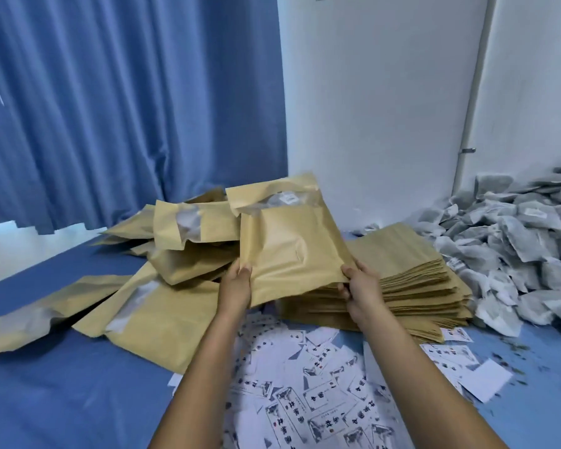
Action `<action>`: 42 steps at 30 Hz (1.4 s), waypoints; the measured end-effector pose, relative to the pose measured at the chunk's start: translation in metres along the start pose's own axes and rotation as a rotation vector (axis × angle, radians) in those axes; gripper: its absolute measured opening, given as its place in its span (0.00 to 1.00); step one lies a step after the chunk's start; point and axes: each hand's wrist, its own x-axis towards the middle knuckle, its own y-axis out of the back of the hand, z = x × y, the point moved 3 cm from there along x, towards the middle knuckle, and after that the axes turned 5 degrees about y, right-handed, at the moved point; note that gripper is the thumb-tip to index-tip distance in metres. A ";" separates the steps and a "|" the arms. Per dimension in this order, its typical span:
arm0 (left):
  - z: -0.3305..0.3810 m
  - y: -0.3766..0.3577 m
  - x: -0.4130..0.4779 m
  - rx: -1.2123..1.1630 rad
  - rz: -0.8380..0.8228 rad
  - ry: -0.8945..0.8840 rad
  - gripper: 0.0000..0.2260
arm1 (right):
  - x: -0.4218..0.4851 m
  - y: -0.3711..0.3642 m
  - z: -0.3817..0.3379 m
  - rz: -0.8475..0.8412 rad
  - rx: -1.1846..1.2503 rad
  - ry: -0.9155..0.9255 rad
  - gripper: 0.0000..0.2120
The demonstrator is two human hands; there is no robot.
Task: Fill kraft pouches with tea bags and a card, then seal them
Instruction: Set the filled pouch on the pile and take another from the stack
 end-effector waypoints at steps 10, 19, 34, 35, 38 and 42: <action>0.079 0.042 0.064 -0.043 -0.275 0.314 0.28 | 0.002 -0.130 0.021 -0.508 -0.107 -0.149 0.15; 0.030 -0.057 0.011 0.503 -0.432 0.074 0.10 | -0.011 -0.079 0.031 -0.404 -0.121 -0.056 0.11; 0.011 -0.367 -0.132 0.598 -0.726 -0.517 0.14 | 0.003 0.208 -0.127 0.267 -0.277 0.296 0.15; 0.001 -0.385 -0.142 0.594 -0.765 -0.492 0.11 | 0.005 0.233 -0.131 0.347 -0.329 0.308 0.12; -0.030 -0.423 -0.154 0.781 -0.666 -0.537 0.12 | 0.011 0.329 -0.143 0.644 -0.806 0.223 0.19; -0.048 -0.454 -0.135 0.938 -0.543 -0.551 0.22 | -0.001 0.444 -0.158 0.798 -1.031 0.028 0.45</action>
